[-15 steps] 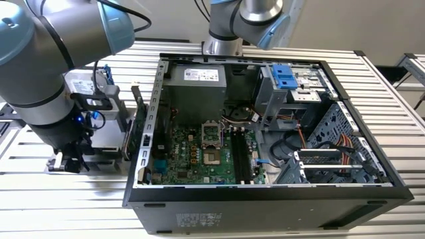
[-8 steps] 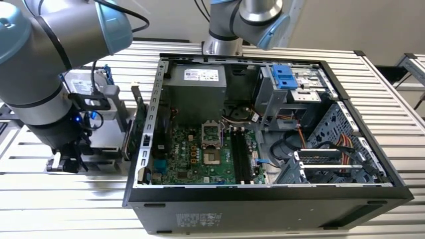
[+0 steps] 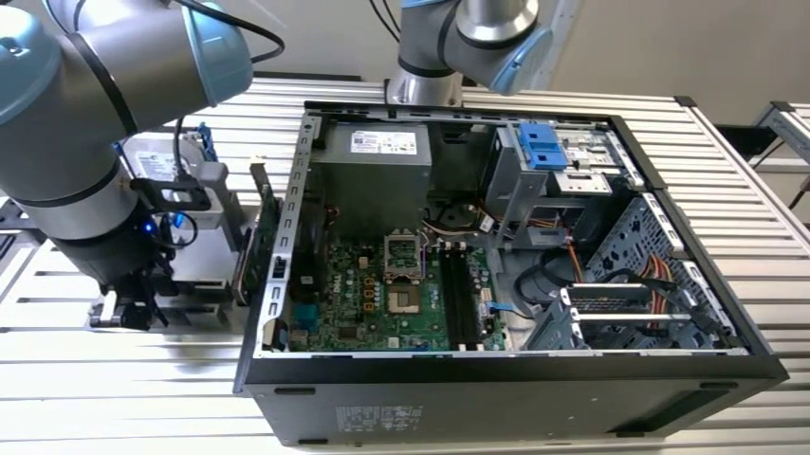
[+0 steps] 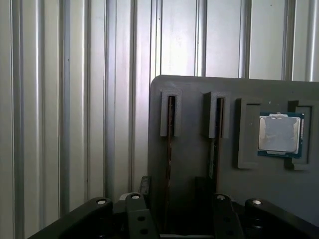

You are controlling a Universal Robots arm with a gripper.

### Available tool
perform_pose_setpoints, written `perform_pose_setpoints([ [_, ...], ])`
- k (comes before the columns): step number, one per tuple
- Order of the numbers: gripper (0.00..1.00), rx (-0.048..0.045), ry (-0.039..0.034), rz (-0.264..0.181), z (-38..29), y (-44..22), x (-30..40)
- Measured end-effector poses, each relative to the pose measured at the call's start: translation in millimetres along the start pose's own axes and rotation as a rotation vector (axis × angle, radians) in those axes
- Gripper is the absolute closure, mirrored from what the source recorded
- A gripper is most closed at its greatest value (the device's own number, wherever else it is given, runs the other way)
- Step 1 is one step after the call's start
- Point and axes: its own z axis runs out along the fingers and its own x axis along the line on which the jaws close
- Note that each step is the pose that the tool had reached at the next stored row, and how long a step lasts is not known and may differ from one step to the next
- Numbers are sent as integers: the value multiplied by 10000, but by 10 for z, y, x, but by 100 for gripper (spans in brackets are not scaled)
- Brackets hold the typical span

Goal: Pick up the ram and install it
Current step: 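Pick up the ram and move it above insertion slot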

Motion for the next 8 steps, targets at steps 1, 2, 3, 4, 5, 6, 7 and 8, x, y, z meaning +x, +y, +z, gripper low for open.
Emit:
perform_pose_setpoints([
  [1, 0, 0, 0, -3, 0, 0, 0],
  [2, 0, 1, -1, -7, 0, 0, 0],
  [3, 0, 1, 0, -10, 0, 0, 0],
  [4, 0, 0, 0, -13, 0, 0, 0],
  [5, 0, 1, 0, -16, 0, 0, 0],
  [6, 0, 0, 0, -19, 0, 0, 0],
  [7, 100, 0, 0, -22, 0, 0, 0],
  [8, 100, 1, 0, -26, 1, 0, 0],
])
